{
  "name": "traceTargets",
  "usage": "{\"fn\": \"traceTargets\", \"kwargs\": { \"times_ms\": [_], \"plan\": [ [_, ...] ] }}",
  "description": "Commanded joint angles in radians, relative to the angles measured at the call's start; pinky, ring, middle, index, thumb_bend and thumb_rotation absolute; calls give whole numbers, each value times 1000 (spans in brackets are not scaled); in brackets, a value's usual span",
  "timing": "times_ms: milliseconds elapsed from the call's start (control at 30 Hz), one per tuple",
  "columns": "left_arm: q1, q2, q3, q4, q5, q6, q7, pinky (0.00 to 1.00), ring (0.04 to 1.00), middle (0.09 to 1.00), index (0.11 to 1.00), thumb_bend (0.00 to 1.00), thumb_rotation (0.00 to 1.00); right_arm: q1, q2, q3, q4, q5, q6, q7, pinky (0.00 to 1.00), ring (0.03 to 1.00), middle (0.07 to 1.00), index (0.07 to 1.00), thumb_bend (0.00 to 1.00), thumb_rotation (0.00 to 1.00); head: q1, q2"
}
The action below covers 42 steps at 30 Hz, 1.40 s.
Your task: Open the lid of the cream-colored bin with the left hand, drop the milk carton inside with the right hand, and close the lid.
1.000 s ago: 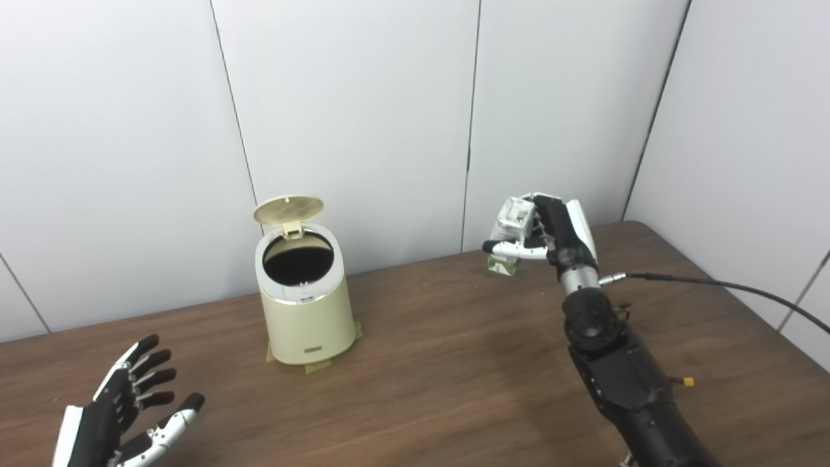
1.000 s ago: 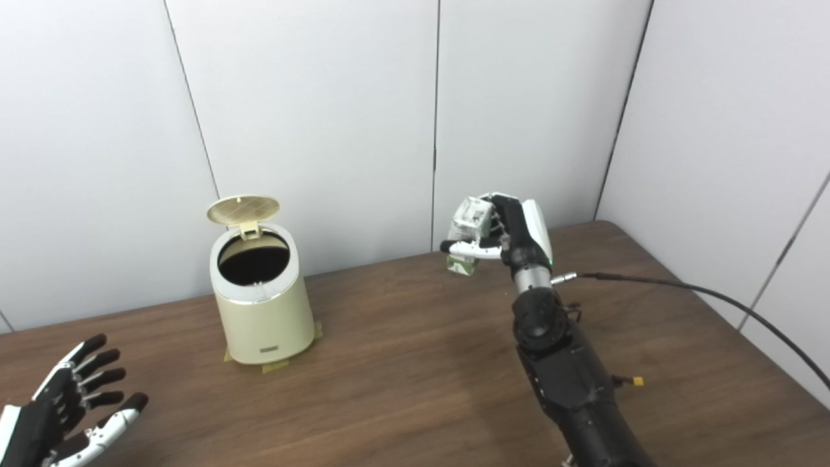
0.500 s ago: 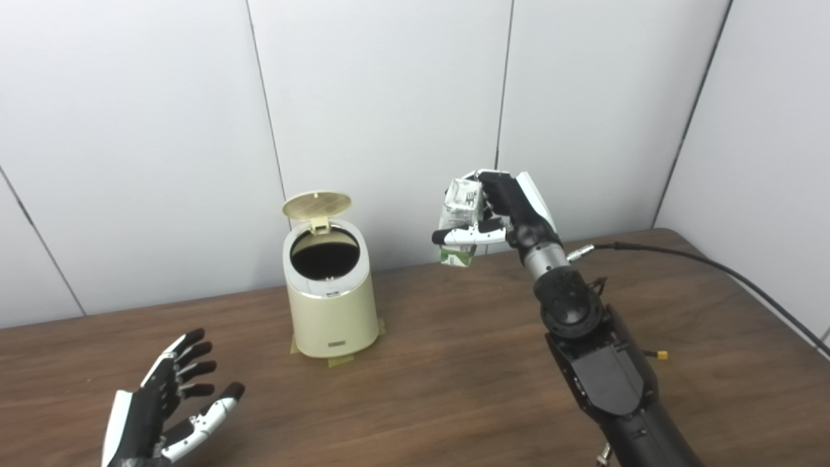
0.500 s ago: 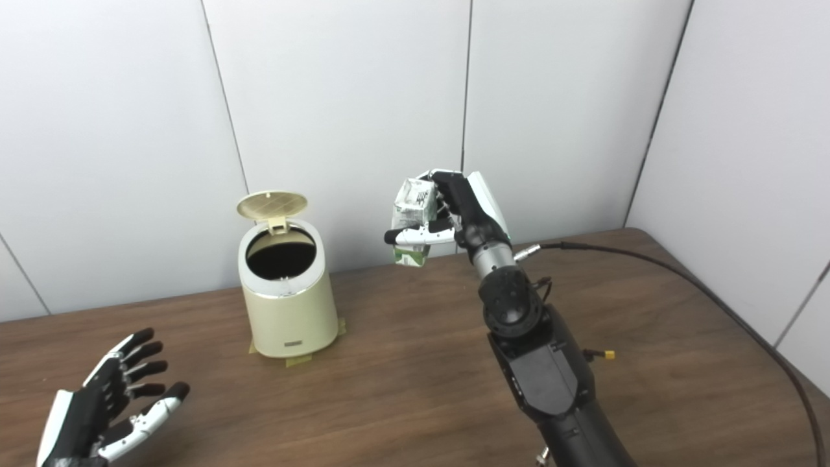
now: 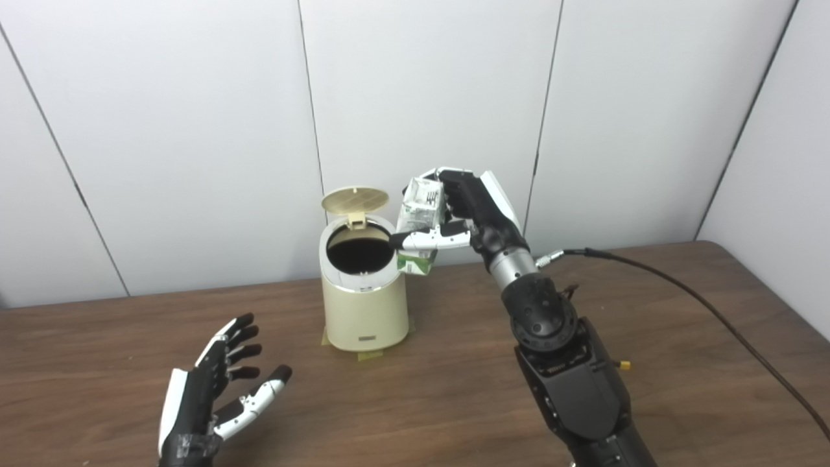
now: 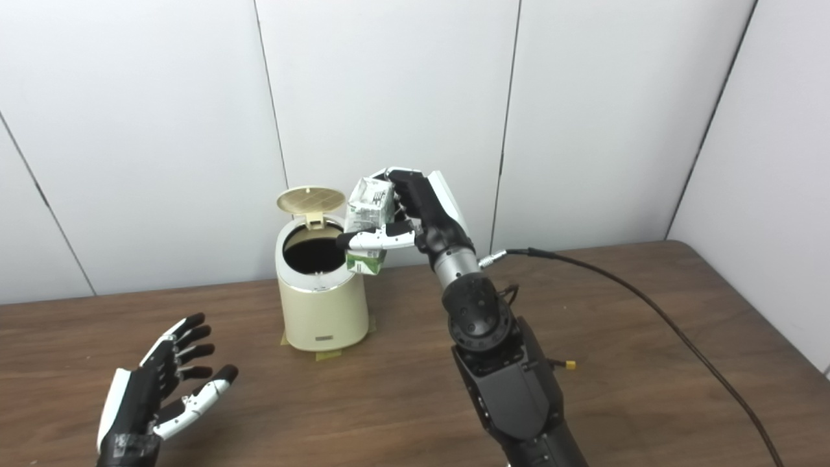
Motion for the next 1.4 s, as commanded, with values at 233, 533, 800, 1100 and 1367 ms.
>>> {"fn": "traceTargets", "kwargs": {
  "times_ms": [233,533,800,1100,1367],
  "plan": [
    [-42,-15,-12,7,-4,-55,21,656,768,830,867,644,194,-45,58,11,8,12,-84,-20,303,344,440,531,521,0,30,5],
    [-37,-41,-17,-4,14,-37,42,662,788,851,859,655,204,-85,78,35,54,-14,-89,-26,303,342,437,532,521,0,50,12],
    [-36,-57,-17,-11,15,-32,47,670,792,843,858,662,206,-113,83,36,117,-5,-122,-33,299,341,441,530,522,0,71,17],
    [-31,-64,-20,-23,-1,-19,41,682,788,843,859,665,205,-163,74,42,225,-21,-207,-58,296,337,438,532,521,0,82,25],
    [-24,-64,-30,-38,-11,-6,33,689,794,843,861,661,208,-205,55,53,346,-41,-363,-90,290,329,431,533,520,0,91,32]
  ]
}}
